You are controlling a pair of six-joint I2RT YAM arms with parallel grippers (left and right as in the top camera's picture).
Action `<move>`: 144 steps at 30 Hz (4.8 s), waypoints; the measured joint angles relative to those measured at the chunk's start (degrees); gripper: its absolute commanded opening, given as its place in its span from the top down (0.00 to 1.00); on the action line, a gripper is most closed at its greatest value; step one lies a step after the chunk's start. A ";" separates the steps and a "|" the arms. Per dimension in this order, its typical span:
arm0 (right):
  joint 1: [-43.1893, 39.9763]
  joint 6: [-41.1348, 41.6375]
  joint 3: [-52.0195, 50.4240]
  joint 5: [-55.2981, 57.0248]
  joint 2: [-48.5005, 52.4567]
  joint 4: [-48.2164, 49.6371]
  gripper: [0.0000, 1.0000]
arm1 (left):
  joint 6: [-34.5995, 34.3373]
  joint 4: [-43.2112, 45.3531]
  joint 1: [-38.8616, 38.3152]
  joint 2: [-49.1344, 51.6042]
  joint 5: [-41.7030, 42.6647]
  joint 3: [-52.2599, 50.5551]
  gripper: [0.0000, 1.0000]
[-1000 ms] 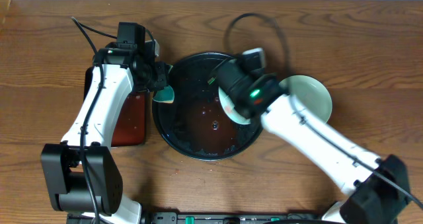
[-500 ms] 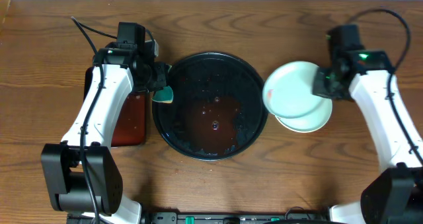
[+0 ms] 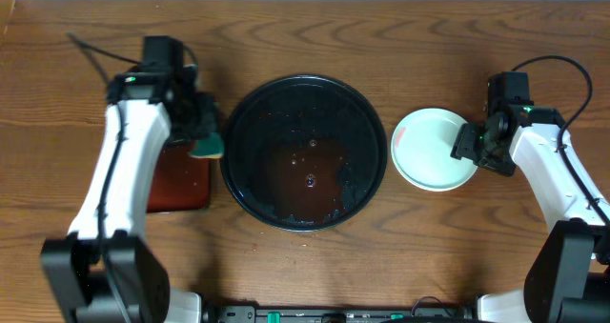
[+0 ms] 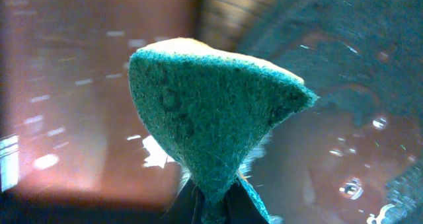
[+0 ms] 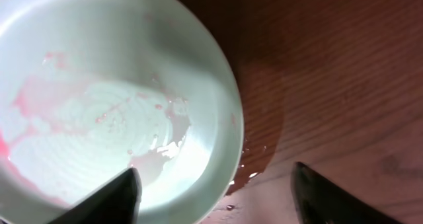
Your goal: Clean dirty plates on tray and stack at the side
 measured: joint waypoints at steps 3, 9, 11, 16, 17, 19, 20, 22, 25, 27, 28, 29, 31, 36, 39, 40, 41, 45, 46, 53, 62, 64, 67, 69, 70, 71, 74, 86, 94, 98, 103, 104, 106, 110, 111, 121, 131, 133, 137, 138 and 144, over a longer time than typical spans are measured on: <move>0.13 -1.18 1.16 -1.11 0.00 -2.95 0.15 | 0.44 -1.14 3.69 -2.58 -2.34 0.70 0.92; 2.73 -4.59 8.81 -4.66 0.00 -5.92 0.03 | 4.90 0.74 8.63 -2.08 -3.98 0.37 0.93; 4.15 -5.35 11.04 -5.38 0.00 -6.16 0.01 | 7.34 2.78 9.79 -1.18 -4.24 -0.44 0.92; 7.69 -6.25 12.39 -6.21 -0.09 -5.90 0.01 | 10.58 4.57 10.49 4.04 -4.39 -1.18 0.72; 8.33 -6.43 12.39 -6.32 -0.09 -5.90 0.01 | 10.97 4.68 10.49 5.33 -4.44 -1.29 0.71; 9.53 -6.58 12.39 -6.43 -0.09 -5.88 0.01 | 11.23 4.79 10.49 7.89 -4.46 -1.40 0.65; 9.97 -6.64 12.39 -6.49 -0.09 -5.88 0.01 | 11.45 4.87 10.49 9.07 -4.44 -1.42 0.58; 10.67 -6.73 12.39 -6.73 -0.09 -5.90 0.01 | 12.02 4.94 10.49 11.02 -4.44 -1.55 0.36; 10.99 -6.84 12.39 -6.88 -0.09 -6.03 0.01 | 11.30 5.51 10.49 12.55 -4.44 -1.73 0.33; 11.08 -6.86 12.39 -6.99 -0.09 -6.19 0.01 | 10.93 5.57 10.49 12.46 -4.42 -1.73 0.32; 11.15 -6.86 12.41 -7.02 -0.09 -6.38 0.01 | 10.88 5.40 10.49 12.26 -4.31 -1.70 0.32; 11.23 -6.86 12.48 -7.21 -0.09 -6.84 0.01 | 10.88 5.03 10.49 11.89 -3.91 -1.64 0.31; 11.26 -6.86 13.16 -7.39 -0.09 -8.39 0.01 | 10.82 4.52 10.49 10.99 -2.84 -1.49 0.24; 11.26 -6.86 19.98 -7.43 -0.76 -12.66 0.01 | 8.94 4.55 10.49 3.17 2.60 -0.94 0.23; 11.26 -7.30 25.42 -7.41 -3.39 -16.13 0.01 | 8.07 4.61 10.49 -2.05 4.46 0.35 0.23; 11.26 -7.54 27.41 -7.43 -4.92 -17.46 0.01 | 7.87 4.63 10.49 -3.28 4.94 0.81 0.23; 11.26 -7.72 29.00 -7.41 -6.29 -18.51 0.01 | 7.74 4.68 10.49 -4.26 5.27 1.09 0.23; 11.26 -8.31 34.07 -7.41 -13.55 -20.20 0.01 | 7.67 4.61 10.49 -5.16 5.88 1.20 0.23; 11.26 -8.39 34.67 -7.43 -15.65 -20.20 0.01 | 7.67 4.57 10.49 -4.94 6.01 1.20 0.23; 11.26 -8.52 35.39 -7.61 -28.17 -20.68 0.01 | 7.67 4.59 10.49 -4.52 6.54 1.20 0.23; 11.26 -9.79 35.26 -5.38 -36.09 -26.77 0.01 | 7.67 4.57 10.49 -4.52 6.60 1.20 0.23; 11.19 -9.99 33.90 -4.17 -37.77 -25.05 0.01 | 7.67 4.59 10.49 -4.52 6.58 1.20 0.23; 10.21 -10.91 26.58 -2.34 -41.51 -16.50 0.01 | 7.67 4.59 10.49 -4.52 6.60 1.20 0.23; 9.03 -11.87 19.34 -2.08 -44.30 -8.22 0.01 | 7.67 4.57 10.49 -4.52 6.71 1.20 0.23; 8.48 -12.55 14.73 -2.19 -45.90 -3.82 0.01 | 7.67 4.55 10.49 -4.50 6.73 1.20 0.23; 7.93 -13.11 9.84 -2.47 -47.69 0.52 0.01 | 7.65 4.57 10.49 -4.50 6.73 1.20 0.23; 7.39 -14.16 -5.86 -3.58 -53.99 13.84 0.01 | 7.65 4.50 10.49 -4.50 6.75 1.20 0.23; 6.21 -15.06 -50.86 -8.07 -83.76 44.61 0.01 | 7.65 4.48 10.49 -4.50 6.75 1.20 0.23; 6.21 -14.60 -62.99 -8.52 -92.78 45.66 0.01 | 7.65 4.48 10.49 -4.50 6.80 1.20 0.23; 6.21 -14.49 -63.23 -8.52 -92.91 45.31 0.01 | 7.65 4.44 10.49 -4.50 6.78 1.20 0.22; 6.19 -14.38 -63.23 -8.52 -92.94 45.31 0.01 | 7.65 4.46 10.49 -4.50 6.78 1.20 0.22; 6.21 -14.38 -63.23 -8.52 -92.94 45.31 0.01 | 7.65 4.46 10.49 -4.50 6.78 1.20 0.22; 6.21 -14.38 -63.23 -8.52 -92.94 45.31 0.01 | 7.65 4.46 10.49 -4.50 6.78 1.20 0.22; 6.19 -14.38 -63.23 -8.52 -92.94 45.31 0.01 | 7.65 4.46 10.49 -4.50 6.80 1.20 0.22; 6.19 -14.38 -63.23 -8.52 -92.94 45.31 0.01 | 7.65 4.46 10.49 -4.50 6.78 1.20 0.22; 6.19 -14.38 -63.23 -8.52 -92.94 45.31 0.01 | 7.65 4.07 10.49 -4.61 6.32 1.20 0.22; 6.19 -14.38 -63.23 -8.55 -92.94 45.29 0.01 | 9.27 25.27 6.38 -26.23 5.07 -14.29 0.22; 6.19 -14.38 -63.23 -8.55 -92.94 45.29 0.01 | 10.19 32.52 5.05 -33.68 5.05 -21.55 0.22; 6.16 -14.38 -63.23 -8.61 -92.94 45.31 0.01 | 11.21 43.52 3.56 -47.30 5.05 -36.72 0.22; 6.16 -14.38 -63.23 -8.63 -92.94 45.33 0.01 | 11.34 45.86 3.04 -50.47 5.05 -40.48 0.22; 6.16 -14.36 -63.23 -8.68 -92.94 45.31 0.01 | 12.35 56.35 0.39 -68.08 5.05 -60.67 0.22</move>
